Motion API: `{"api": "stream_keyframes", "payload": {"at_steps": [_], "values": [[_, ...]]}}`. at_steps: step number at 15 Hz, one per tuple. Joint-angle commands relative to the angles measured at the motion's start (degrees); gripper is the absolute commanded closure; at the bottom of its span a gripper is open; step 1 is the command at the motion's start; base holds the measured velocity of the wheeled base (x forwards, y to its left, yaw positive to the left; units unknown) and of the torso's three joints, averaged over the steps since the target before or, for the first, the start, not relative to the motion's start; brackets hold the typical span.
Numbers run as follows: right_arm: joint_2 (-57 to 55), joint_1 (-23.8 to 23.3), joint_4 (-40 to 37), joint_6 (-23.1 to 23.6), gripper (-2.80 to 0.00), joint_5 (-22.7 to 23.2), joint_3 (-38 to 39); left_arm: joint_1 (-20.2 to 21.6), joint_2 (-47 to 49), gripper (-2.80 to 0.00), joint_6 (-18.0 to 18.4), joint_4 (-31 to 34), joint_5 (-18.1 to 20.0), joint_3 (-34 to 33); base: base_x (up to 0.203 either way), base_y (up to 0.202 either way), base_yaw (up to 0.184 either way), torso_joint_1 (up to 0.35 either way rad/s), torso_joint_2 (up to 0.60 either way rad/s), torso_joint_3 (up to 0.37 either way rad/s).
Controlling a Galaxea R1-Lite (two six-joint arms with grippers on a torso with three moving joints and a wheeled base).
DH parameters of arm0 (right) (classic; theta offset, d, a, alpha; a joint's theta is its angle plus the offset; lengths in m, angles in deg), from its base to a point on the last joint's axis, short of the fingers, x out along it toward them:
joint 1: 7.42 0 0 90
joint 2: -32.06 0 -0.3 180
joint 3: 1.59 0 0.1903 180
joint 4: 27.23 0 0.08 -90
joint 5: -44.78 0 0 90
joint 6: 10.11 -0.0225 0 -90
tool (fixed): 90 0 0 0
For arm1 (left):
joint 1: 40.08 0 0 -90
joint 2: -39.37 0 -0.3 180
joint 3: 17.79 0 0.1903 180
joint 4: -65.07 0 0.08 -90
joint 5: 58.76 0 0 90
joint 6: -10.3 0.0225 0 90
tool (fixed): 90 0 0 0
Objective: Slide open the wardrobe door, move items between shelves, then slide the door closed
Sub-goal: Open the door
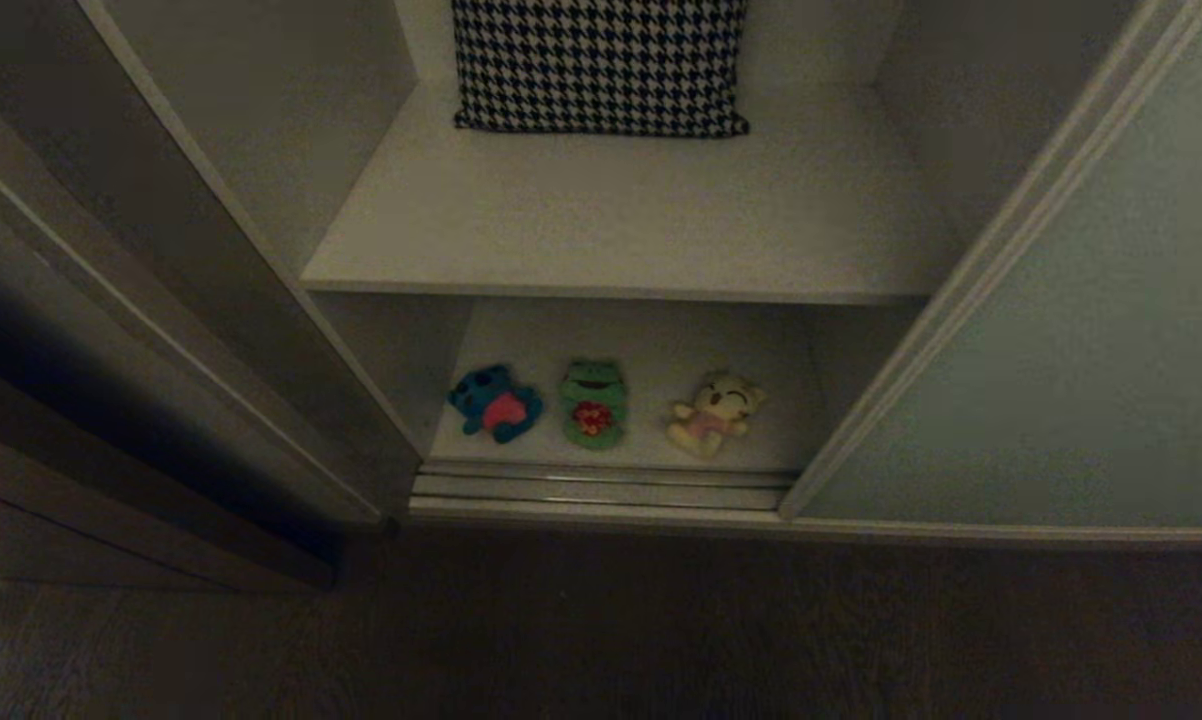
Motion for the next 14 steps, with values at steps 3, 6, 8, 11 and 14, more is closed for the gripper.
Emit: {"api": "stream_keyframes", "payload": {"at_steps": [3, 6, 8, 11, 14], "values": [[0.0, 0.1, 0.0, 0.0, 0.00, 0.0, 0.0, 0.0, 0.2, 0.00, -0.1, 0.0, 0.0, 0.0, 0.000, 0.000, 0.000, 0.003, 0.00, -0.189], [0.0, 0.1, 0.0, 0.0, 0.00, 0.0, 0.0, 0.0, 0.3, 0.00, 0.0, 0.0, 0.1, 0.0, 0.000, 0.000, 0.000, 0.000, 0.00, -0.198], [0.0, 0.1, 0.0, 0.0, 0.00, 0.0, 0.0, 0.0, 0.2, 0.00, -0.2, 0.1, 0.1, 0.1, 0.000, 0.000, 0.000, 0.003, 0.00, -0.198], [0.0, 0.0, 0.0, 0.0, 0.00, 0.0, 0.0, 0.0, 0.2, 0.00, -0.3, 0.0, 0.1, 0.1, 0.000, 0.000, 0.000, 0.002, 0.00, -0.199], [0.0, 0.0, 0.0, 0.0, 0.00, 0.0, 0.0, 0.0, 0.3, 0.00, -0.1, 0.0, 0.0, 0.0, 0.000, 0.000, 0.000, -0.001, 0.00, -0.198]]}}
